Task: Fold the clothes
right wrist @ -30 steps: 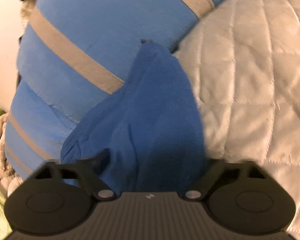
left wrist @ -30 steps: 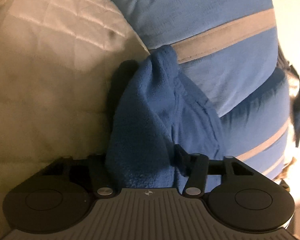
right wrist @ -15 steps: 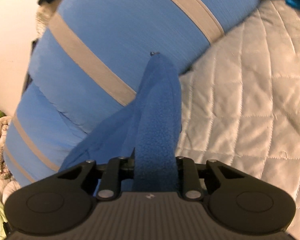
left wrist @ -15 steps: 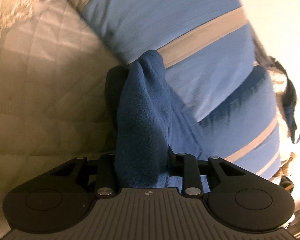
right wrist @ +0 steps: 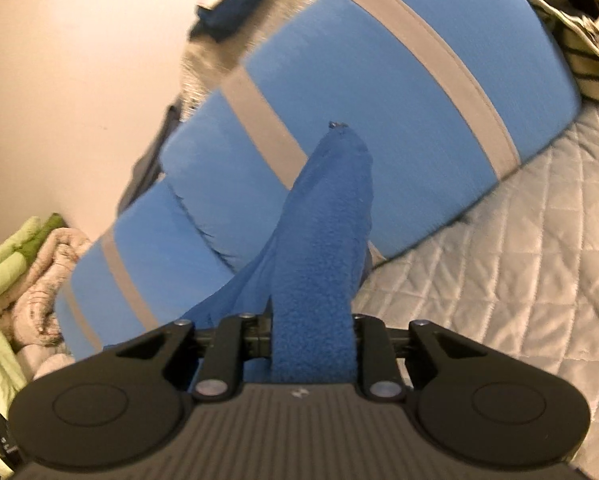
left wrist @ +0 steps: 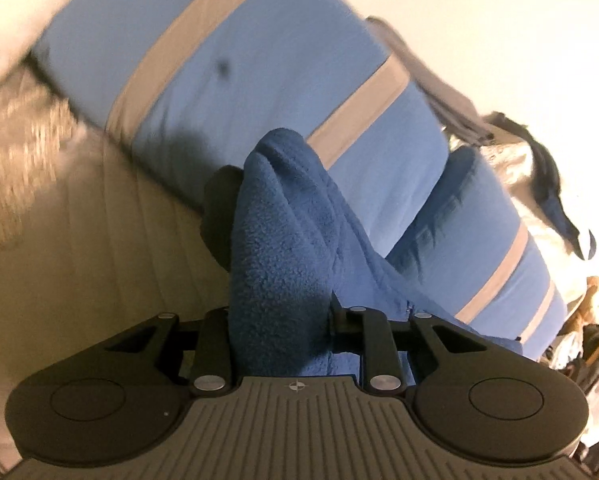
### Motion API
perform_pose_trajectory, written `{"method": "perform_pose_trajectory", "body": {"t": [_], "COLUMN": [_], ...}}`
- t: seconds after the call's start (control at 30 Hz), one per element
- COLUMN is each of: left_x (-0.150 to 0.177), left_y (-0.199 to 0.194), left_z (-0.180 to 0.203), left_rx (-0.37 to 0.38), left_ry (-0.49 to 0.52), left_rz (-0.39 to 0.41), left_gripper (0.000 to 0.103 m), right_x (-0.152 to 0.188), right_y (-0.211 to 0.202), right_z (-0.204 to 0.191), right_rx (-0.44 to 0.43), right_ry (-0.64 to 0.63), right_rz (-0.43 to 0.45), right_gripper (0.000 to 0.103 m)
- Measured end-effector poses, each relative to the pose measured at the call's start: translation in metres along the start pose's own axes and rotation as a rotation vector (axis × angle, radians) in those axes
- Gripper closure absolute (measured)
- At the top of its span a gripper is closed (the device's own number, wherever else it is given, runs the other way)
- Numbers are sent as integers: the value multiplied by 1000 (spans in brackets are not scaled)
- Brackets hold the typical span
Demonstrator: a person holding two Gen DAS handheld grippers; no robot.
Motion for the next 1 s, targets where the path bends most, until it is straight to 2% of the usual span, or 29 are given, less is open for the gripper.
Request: {"method": "perform_pose_trajectory", "body": {"t": [0.27,0.63,0.9,0.93,0.97,1.0], "left_x": [-39,-83,-106,-108,-109,-109], "left_y": [-44,-107,-129,-125,-121,-112], "left_z": [8,-24,-49,-54,-59,-63], "left_rx": [-41,-124,-156,-172,-189,-258], "left_ry": [62,79,134,165,196,231], "left_rz": [58,138,225,248,271,284], "left_gripper": [77,77,75,72,62,50], "right_x": [5,35,59,62,69,76], "right_y": [-3,21,42,46,53,60], "right_z": [-49,-126,-176,-181,-186,-190], "right_rx": [-58,-155,-210,-199,-147,-94], "right_ry": [-30,-83,-120,-137,-180,-222], "right_rz": [12,-32,-60,-62,-74,-87], "right_gripper": [82,82,81,76,52,37]}}
Point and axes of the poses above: each gripper's, at about its wrist camera, not at the fingertips, and y roughly the way its jaws point, z to its right, x to its underside, the point moved 3 cm from there along y, roughly the way its jaws point, and after that the axes turned 7 degrees about -y, right-handed, at the moved point
